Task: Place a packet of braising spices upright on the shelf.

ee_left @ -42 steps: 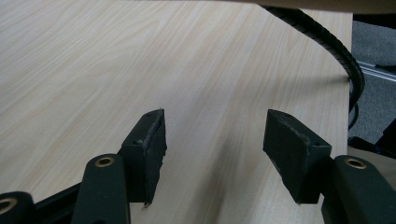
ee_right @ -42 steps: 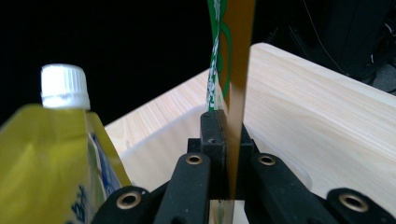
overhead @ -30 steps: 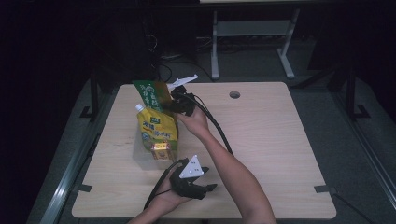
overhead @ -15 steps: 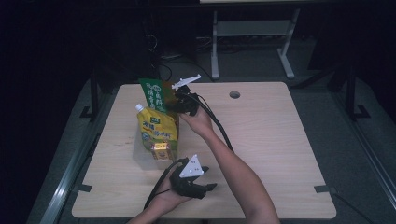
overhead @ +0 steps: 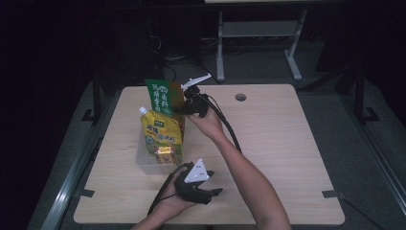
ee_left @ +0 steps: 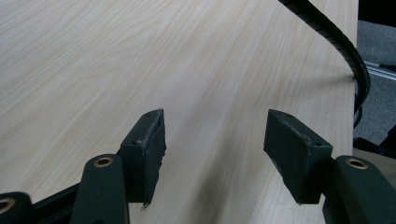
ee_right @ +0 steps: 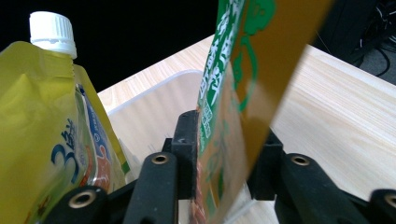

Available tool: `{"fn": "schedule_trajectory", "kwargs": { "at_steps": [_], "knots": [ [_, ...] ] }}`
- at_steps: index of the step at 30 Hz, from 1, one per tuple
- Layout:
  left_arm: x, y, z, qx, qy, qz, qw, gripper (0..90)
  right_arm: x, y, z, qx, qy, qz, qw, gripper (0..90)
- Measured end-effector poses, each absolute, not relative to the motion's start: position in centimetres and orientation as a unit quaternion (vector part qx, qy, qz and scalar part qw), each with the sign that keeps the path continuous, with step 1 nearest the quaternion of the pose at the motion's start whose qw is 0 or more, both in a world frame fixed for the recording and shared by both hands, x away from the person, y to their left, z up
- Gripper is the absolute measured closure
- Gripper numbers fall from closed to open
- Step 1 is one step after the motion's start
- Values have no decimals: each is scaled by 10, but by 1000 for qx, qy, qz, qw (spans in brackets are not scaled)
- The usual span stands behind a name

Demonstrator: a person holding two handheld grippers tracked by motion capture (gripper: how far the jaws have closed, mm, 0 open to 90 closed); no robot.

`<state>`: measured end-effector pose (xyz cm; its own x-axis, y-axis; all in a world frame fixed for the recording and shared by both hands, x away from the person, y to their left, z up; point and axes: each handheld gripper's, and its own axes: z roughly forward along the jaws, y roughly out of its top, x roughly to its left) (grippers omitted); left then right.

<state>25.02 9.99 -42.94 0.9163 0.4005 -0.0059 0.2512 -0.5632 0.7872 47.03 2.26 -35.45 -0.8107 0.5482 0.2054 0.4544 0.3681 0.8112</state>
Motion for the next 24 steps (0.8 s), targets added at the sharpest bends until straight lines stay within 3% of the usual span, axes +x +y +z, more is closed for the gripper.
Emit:
{"fn": "schedule_trajectory", "kwargs": {
  "at_steps": [11, 24],
  "knots": [
    [252, 100, -430, 880, 192, 90, 424, 350, 461, -9, -346, 314, 820, 477, 51, 506],
    [254, 102, -430, 879, 195, 91, 426, 332, 447, -48, -343, 327, 816, 474, 52, 443]
  ]
}}
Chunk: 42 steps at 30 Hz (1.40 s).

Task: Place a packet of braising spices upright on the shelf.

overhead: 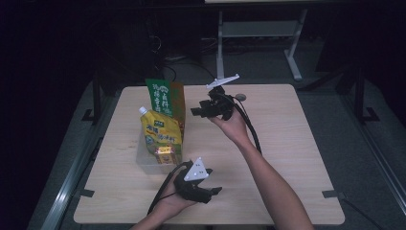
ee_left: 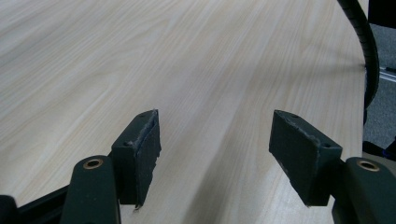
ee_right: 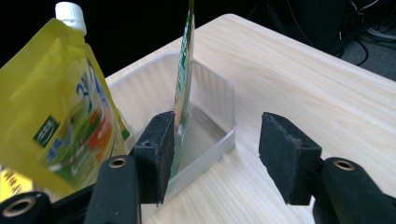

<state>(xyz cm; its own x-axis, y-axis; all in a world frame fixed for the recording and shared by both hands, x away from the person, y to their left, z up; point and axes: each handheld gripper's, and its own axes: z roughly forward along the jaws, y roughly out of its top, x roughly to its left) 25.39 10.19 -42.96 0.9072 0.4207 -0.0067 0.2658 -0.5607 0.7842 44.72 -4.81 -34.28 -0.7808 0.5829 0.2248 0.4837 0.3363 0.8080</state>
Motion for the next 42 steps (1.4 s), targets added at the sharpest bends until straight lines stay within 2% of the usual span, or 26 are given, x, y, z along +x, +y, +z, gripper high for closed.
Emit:
{"fn": "schedule_trajectory", "kwargs": {
  "at_steps": [15, 42],
  "knots": [
    [255, 102, -430, 877, 200, 92, 427, 323, 430, -80, -338, 334, 816, 470, 45, 391],
    [256, 103, -430, 877, 199, 98, 426, 291, 394, -143, -346, 355, 804, 475, 51, 374]
  ]
}}
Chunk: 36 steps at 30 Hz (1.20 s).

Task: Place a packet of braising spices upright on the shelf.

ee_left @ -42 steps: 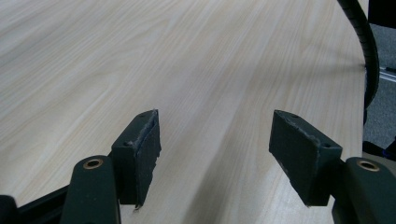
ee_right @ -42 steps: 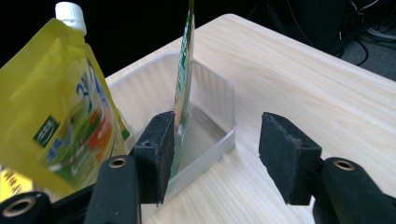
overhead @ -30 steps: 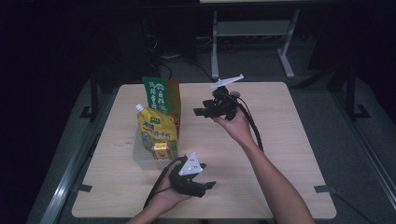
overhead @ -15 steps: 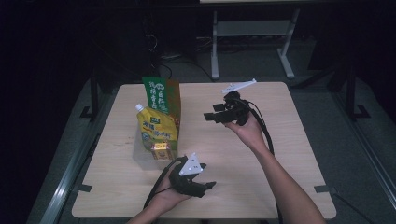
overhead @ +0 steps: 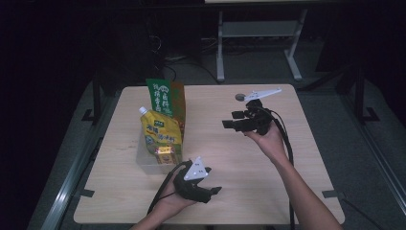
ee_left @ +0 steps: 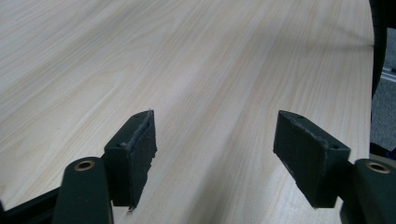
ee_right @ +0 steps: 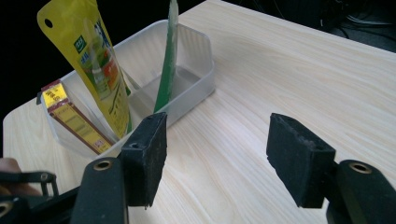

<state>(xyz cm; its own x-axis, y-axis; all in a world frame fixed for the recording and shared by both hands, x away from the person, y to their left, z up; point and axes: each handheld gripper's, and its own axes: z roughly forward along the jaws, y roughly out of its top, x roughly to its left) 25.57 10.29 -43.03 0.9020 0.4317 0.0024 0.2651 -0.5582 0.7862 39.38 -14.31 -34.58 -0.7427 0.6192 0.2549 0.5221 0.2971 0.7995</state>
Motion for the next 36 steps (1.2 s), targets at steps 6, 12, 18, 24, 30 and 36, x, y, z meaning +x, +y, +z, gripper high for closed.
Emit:
{"fn": "schedule_trajectory", "kwargs": {
  "at_steps": [6, 12, 18, 24, 30, 36],
  "knots": [
    [256, 104, -430, 874, 203, 98, 430, 286, 387, -156, -351, 365, 801, 472, 49, 360],
    [257, 104, -430, 874, 202, 98, 431, 277, 379, -168, -355, 370, 799, 471, 49, 356],
    [257, 104, -430, 875, 201, 98, 429, 270, 372, -177, -360, 375, 794, 476, 47, 348],
    [257, 105, -430, 872, 204, 101, 433, 269, 365, -185, -366, 382, 791, 476, 51, 346],
    [257, 105, -429, 872, 203, 101, 433, 268, 358, -195, -371, 389, 788, 475, 48, 344],
    [257, 105, -430, 871, 206, 100, 435, 267, 349, -204, -373, 394, 783, 479, 47, 342]
  ]
}}
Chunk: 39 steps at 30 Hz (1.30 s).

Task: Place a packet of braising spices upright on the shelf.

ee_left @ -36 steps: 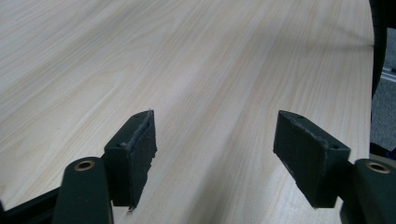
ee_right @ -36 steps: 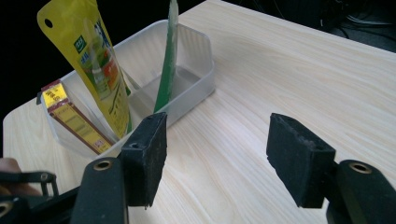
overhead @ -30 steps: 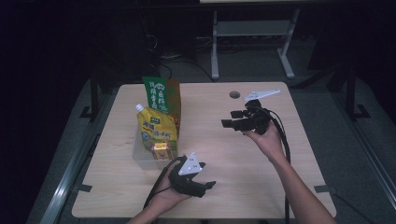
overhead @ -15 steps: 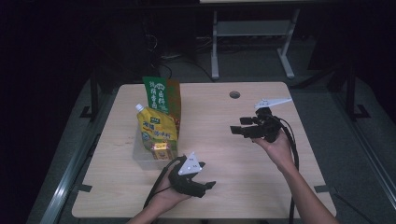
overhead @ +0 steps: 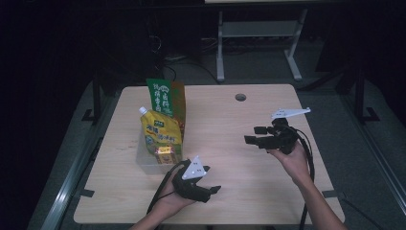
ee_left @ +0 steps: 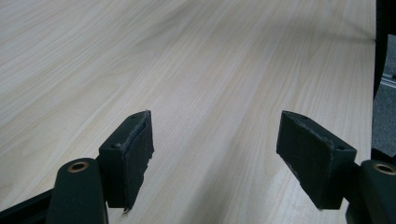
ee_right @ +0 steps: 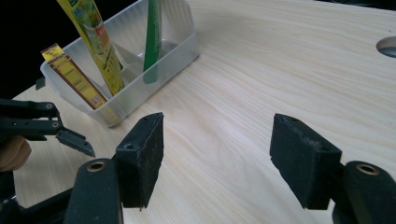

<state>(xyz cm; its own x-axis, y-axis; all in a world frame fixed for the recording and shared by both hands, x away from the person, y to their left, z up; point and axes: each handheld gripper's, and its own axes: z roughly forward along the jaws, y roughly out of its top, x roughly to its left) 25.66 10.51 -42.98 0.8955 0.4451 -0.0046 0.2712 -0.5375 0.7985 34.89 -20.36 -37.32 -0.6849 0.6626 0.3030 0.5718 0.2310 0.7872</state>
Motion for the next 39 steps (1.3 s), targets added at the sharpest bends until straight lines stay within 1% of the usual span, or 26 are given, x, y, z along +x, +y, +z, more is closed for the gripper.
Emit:
{"fn": "schedule_trajectory", "kwargs": {
  "at_steps": [3, 18, 39],
  "knots": [
    [257, 105, -430, 871, 205, 100, 436, 267, 344, -209, -378, 400, 780, 480, 34, 337],
    [256, 107, -430, 871, 207, 99, 435, 266, 320, -233, -399, 419, 771, 479, 31, 330],
    [252, 108, -429, 872, 203, 103, 433, 263, 287, -255, -427, 445, 761, 471, 18, 312]
  ]
}}
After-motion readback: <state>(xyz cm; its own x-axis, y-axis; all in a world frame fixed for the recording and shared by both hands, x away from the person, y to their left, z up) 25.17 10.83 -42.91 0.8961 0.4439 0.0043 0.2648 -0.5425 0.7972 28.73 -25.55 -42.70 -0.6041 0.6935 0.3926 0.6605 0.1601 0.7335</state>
